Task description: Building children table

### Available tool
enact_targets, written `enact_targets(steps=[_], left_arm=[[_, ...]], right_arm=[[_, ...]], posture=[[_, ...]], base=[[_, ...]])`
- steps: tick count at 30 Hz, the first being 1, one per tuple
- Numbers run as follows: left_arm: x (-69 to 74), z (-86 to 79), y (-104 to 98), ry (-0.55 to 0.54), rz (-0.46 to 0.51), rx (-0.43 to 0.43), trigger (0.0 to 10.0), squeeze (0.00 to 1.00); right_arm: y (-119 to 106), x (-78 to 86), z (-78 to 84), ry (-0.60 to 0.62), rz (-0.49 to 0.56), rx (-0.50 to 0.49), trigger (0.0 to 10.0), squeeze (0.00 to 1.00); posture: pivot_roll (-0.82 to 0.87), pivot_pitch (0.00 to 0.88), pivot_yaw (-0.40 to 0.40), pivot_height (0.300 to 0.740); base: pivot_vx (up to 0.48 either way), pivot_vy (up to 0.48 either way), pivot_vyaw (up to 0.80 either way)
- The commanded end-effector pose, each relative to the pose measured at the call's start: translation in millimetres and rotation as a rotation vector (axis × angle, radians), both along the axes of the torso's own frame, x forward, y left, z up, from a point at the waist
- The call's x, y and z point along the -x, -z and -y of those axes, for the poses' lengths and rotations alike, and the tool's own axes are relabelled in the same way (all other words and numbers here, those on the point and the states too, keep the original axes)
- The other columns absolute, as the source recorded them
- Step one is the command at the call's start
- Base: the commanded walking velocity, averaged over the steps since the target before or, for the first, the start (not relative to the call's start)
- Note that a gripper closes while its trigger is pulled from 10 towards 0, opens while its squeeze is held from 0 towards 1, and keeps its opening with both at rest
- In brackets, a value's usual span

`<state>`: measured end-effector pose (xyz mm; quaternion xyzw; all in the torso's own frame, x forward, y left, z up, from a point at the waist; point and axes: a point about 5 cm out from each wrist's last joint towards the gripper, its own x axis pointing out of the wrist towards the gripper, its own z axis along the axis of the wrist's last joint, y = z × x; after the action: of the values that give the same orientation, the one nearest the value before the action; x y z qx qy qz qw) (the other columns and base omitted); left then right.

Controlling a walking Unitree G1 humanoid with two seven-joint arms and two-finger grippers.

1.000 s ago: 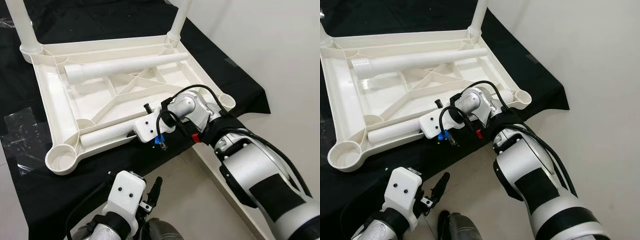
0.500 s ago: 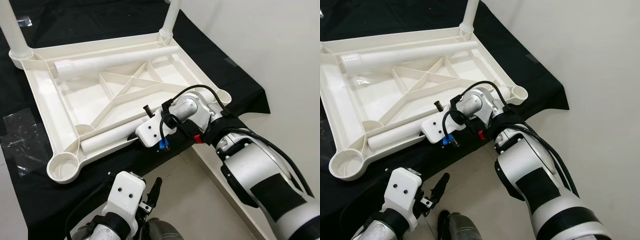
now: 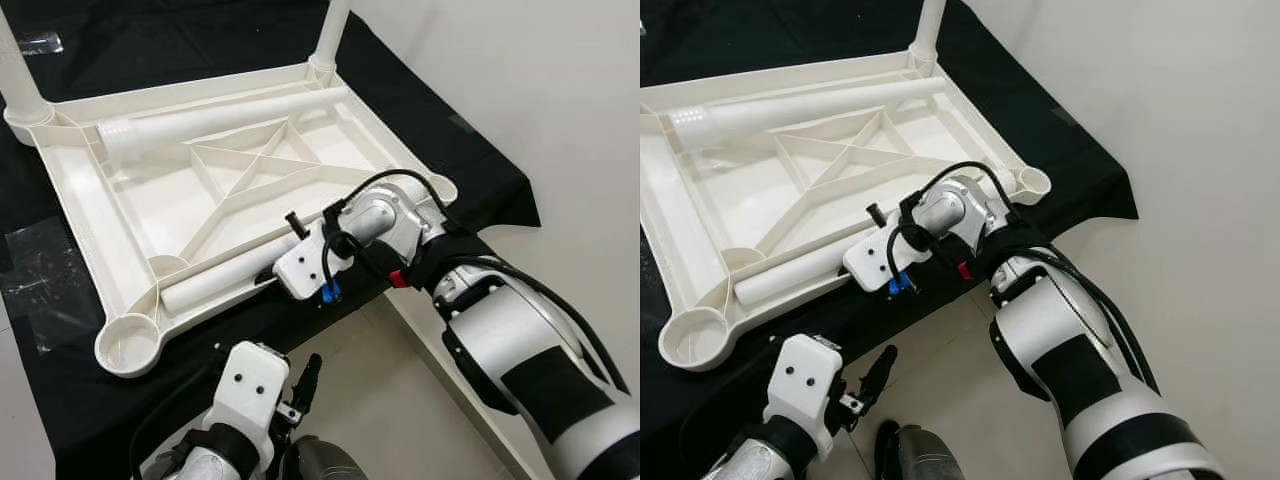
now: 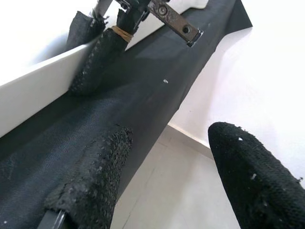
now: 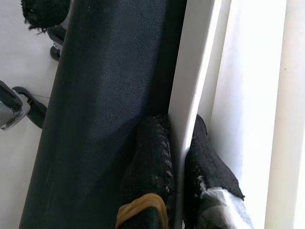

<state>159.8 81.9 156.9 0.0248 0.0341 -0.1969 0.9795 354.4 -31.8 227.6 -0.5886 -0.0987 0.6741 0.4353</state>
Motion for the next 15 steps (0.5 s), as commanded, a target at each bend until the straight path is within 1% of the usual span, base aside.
enact_targets(steps=[1,6,7,9,10,13,14,15], left_arm=[[2.5,3.1,5.1,0.018,-0.025,0.009,10.0,0.00],[2.1,3.0,5.0,0.018,-0.025,0.008,10.0,0.00],[2.0,2.8,4.7,0.017,-0.024,0.008,10.0,0.00],[2.0,2.8,4.7,0.017,-0.024,0.008,10.0,0.00],[1.9,2.8,4.6,0.016,-0.024,0.008,10.0,0.00],[1.6,3.1,4.1,0.017,-0.023,0.008,10.0,0.00],[1.5,3.1,4.2,0.018,-0.024,0.008,10.0,0.00],[1.5,3.1,4.2,0.018,-0.024,0.008,10.0,0.00]], right_arm=[[-6.8,6.3,-5.9,-0.115,0.081,0.030,0.0,0.00],[-7.8,5.1,-5.8,-0.103,0.091,0.027,0.0,0.00],[-7.3,3.3,-5.1,-0.076,0.080,0.033,7.8,0.00],[-7.3,3.3,-5.1,-0.076,0.080,0.033,7.8,0.00],[-7.9,1.8,-5.8,-0.055,0.078,0.016,10.0,0.00],[-7.9,0.5,-5.7,-0.030,0.057,0.010,10.0,0.00],[-8.0,0.4,-5.8,-0.025,0.046,0.002,10.0,1.00],[-8.0,0.4,-5.8,-0.025,0.046,0.002,10.0,1.00]], posture=[[0.01,0.213,-0.269,0.740],[0.01,0.216,-0.270,0.740],[0.01,0.217,-0.269,0.740],[0.01,0.217,-0.269,0.740],[0.01,0.217,-0.269,0.740],[0.01,0.217,-0.265,0.740],[0.01,0.216,-0.263,0.740],[0.01,0.216,-0.263,0.740]], base=[[0.000,0.000,0.00],[0.000,0.000,0.00],[0.000,0.000,0.00],[0.000,0.000,0.00],[0.000,0.000,0.00],[0.000,0.000,0.00],[0.000,0.000,0.00],[0.000,0.000,0.00]])
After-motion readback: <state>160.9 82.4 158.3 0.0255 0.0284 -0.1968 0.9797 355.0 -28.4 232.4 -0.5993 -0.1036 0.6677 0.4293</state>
